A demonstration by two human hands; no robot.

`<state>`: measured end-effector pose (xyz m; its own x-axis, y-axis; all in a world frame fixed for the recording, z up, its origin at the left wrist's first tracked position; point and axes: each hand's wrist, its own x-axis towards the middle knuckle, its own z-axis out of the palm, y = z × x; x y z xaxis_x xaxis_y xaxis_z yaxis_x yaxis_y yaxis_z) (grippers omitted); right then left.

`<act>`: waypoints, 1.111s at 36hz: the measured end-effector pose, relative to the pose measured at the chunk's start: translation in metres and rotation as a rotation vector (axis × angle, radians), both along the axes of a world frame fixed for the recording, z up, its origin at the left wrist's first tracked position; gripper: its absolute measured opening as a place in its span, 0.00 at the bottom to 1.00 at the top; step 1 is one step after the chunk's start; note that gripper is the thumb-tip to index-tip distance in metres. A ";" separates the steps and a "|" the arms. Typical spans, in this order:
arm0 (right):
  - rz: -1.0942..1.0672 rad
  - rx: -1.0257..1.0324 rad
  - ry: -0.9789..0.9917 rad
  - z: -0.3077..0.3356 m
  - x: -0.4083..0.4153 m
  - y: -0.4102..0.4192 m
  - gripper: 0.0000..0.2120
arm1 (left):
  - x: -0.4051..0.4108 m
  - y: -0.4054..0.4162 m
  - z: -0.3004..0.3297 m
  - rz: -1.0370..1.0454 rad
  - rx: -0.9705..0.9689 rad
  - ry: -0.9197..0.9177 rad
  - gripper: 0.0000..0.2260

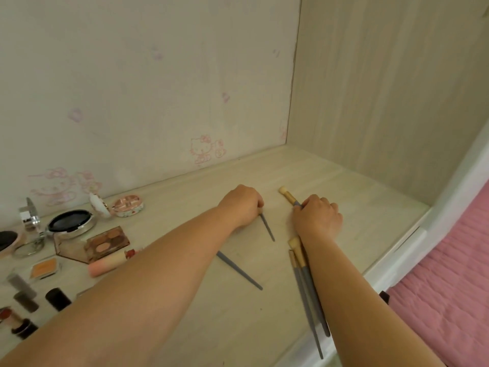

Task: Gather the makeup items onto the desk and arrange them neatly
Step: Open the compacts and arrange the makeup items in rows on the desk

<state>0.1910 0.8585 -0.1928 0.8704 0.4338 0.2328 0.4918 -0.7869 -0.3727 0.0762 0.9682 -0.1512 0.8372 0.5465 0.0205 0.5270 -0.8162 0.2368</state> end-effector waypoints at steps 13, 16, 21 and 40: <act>0.076 0.024 0.035 0.003 -0.005 0.000 0.13 | -0.039 -0.019 -0.009 -0.075 0.144 0.108 0.18; 0.088 0.030 0.096 0.007 -0.008 -0.007 0.13 | -0.046 -0.032 -0.011 -0.084 0.162 0.133 0.19; 0.128 0.038 0.210 0.013 -0.013 -0.028 0.11 | -0.051 -0.056 -0.008 -0.099 0.181 0.170 0.21; 0.295 -0.022 0.291 0.031 -0.050 -0.097 0.11 | -0.080 -0.134 -0.014 -0.333 0.165 0.260 0.26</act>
<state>0.1412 0.7610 -0.1619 0.7363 0.6764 -0.0171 0.5737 -0.6376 -0.5142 -0.0042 0.8347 -0.1648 0.9556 0.2540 -0.1492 0.2544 -0.9670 -0.0166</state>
